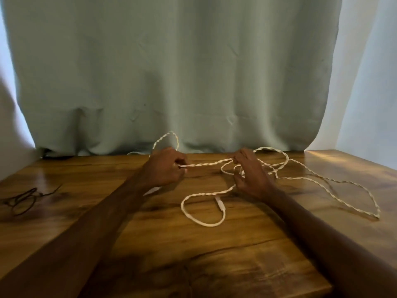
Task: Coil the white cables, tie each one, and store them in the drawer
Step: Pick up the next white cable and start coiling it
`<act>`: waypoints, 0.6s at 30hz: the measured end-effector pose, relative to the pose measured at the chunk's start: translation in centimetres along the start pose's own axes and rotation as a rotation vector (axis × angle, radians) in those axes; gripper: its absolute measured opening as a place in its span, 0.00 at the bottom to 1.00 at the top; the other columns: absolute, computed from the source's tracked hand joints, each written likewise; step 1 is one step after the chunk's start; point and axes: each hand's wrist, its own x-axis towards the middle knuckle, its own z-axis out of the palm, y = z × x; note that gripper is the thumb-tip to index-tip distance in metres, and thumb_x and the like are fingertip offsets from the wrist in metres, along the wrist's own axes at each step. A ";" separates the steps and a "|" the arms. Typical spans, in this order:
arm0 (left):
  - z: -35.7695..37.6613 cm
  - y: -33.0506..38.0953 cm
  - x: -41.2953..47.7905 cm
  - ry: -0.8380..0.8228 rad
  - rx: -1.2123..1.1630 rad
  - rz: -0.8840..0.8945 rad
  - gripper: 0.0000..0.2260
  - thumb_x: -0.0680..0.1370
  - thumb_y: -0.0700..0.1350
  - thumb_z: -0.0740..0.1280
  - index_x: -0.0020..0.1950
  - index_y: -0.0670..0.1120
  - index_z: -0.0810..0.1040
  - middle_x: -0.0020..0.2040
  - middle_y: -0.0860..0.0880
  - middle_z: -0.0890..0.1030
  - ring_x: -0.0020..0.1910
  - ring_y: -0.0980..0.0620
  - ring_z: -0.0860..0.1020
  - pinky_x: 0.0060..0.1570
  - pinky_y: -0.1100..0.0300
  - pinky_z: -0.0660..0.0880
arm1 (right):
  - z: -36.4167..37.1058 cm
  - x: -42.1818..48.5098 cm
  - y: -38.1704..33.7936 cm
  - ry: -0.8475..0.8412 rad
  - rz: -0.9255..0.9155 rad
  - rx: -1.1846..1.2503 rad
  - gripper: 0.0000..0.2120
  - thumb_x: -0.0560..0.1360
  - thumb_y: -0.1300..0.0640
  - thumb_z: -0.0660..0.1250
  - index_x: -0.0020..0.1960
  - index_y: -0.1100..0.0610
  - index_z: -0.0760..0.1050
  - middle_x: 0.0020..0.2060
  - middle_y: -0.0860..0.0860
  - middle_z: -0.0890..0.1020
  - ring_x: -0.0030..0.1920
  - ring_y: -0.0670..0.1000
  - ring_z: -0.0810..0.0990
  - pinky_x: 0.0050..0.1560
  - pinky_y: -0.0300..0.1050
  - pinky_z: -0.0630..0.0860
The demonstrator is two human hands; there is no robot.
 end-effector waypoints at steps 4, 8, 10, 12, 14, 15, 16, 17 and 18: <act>-2.7 -4.8 -2.8 0.056 0.327 -0.033 0.11 0.68 0.57 0.69 0.48 0.59 0.85 0.68 0.52 0.76 0.73 0.46 0.66 0.64 0.44 0.57 | 1.3 0.2 -1.5 -0.135 -0.015 -0.096 0.27 0.64 0.72 0.71 0.62 0.59 0.76 0.58 0.56 0.74 0.59 0.56 0.73 0.55 0.47 0.75; -4.8 -7.4 -5.2 -0.023 0.351 -0.234 0.17 0.73 0.55 0.73 0.62 0.63 0.79 0.79 0.46 0.62 0.79 0.42 0.57 0.69 0.35 0.59 | 2.2 0.6 -2.8 -0.177 -0.015 -0.154 0.27 0.67 0.73 0.69 0.65 0.59 0.75 0.61 0.57 0.73 0.61 0.56 0.73 0.55 0.41 0.70; -4.8 -8.2 -6.0 -0.091 0.284 -0.304 0.20 0.74 0.53 0.72 0.64 0.65 0.73 0.79 0.47 0.63 0.79 0.42 0.59 0.70 0.34 0.61 | 2.8 0.6 -3.6 -0.204 -0.027 -0.166 0.28 0.67 0.74 0.69 0.65 0.59 0.75 0.63 0.58 0.74 0.62 0.58 0.74 0.56 0.40 0.69; -4.8 -8.5 -6.5 -0.100 0.196 -0.325 0.21 0.74 0.50 0.70 0.65 0.63 0.70 0.74 0.47 0.70 0.75 0.43 0.67 0.70 0.39 0.67 | 3.1 0.7 -4.6 -0.218 -0.043 -0.180 0.27 0.68 0.74 0.69 0.66 0.60 0.76 0.63 0.59 0.74 0.62 0.59 0.75 0.56 0.42 0.72; -4.9 -8.4 -6.7 -0.087 0.180 -0.380 0.25 0.75 0.50 0.71 0.71 0.56 0.69 0.71 0.45 0.74 0.70 0.42 0.72 0.67 0.44 0.72 | 3.2 0.8 -5.7 -0.202 -0.028 -0.178 0.24 0.71 0.73 0.69 0.66 0.60 0.76 0.64 0.60 0.74 0.62 0.59 0.75 0.57 0.49 0.76; -5.0 -8.3 -6.7 -0.075 0.204 -0.433 0.26 0.76 0.52 0.72 0.72 0.52 0.68 0.70 0.44 0.75 0.69 0.41 0.74 0.66 0.45 0.73 | 3.2 0.9 -6.2 -0.195 -0.016 -0.173 0.23 0.71 0.72 0.69 0.65 0.60 0.76 0.64 0.59 0.74 0.62 0.59 0.75 0.56 0.52 0.78; -5.1 -7.9 -6.7 -0.075 0.238 -0.489 0.26 0.76 0.54 0.71 0.71 0.49 0.68 0.69 0.44 0.76 0.67 0.40 0.74 0.65 0.46 0.73 | 3.3 1.0 -6.6 -0.185 -0.012 -0.173 0.22 0.72 0.71 0.68 0.65 0.59 0.76 0.64 0.59 0.74 0.62 0.59 0.75 0.56 0.54 0.79; -5.3 -7.6 -6.8 -0.092 0.269 -0.529 0.26 0.77 0.56 0.71 0.70 0.47 0.70 0.68 0.43 0.76 0.67 0.40 0.75 0.64 0.47 0.73 | 3.5 1.2 -6.9 -0.171 -0.014 -0.175 0.21 0.73 0.71 0.68 0.64 0.59 0.76 0.64 0.59 0.74 0.61 0.59 0.75 0.56 0.55 0.79; -5.5 -7.3 -6.9 -0.118 0.291 -0.553 0.25 0.77 0.57 0.70 0.69 0.46 0.71 0.68 0.43 0.76 0.66 0.41 0.75 0.64 0.48 0.73 | 3.7 1.4 -7.2 -0.153 -0.020 -0.173 0.19 0.74 0.70 0.68 0.63 0.59 0.77 0.63 0.59 0.74 0.62 0.59 0.75 0.56 0.55 0.79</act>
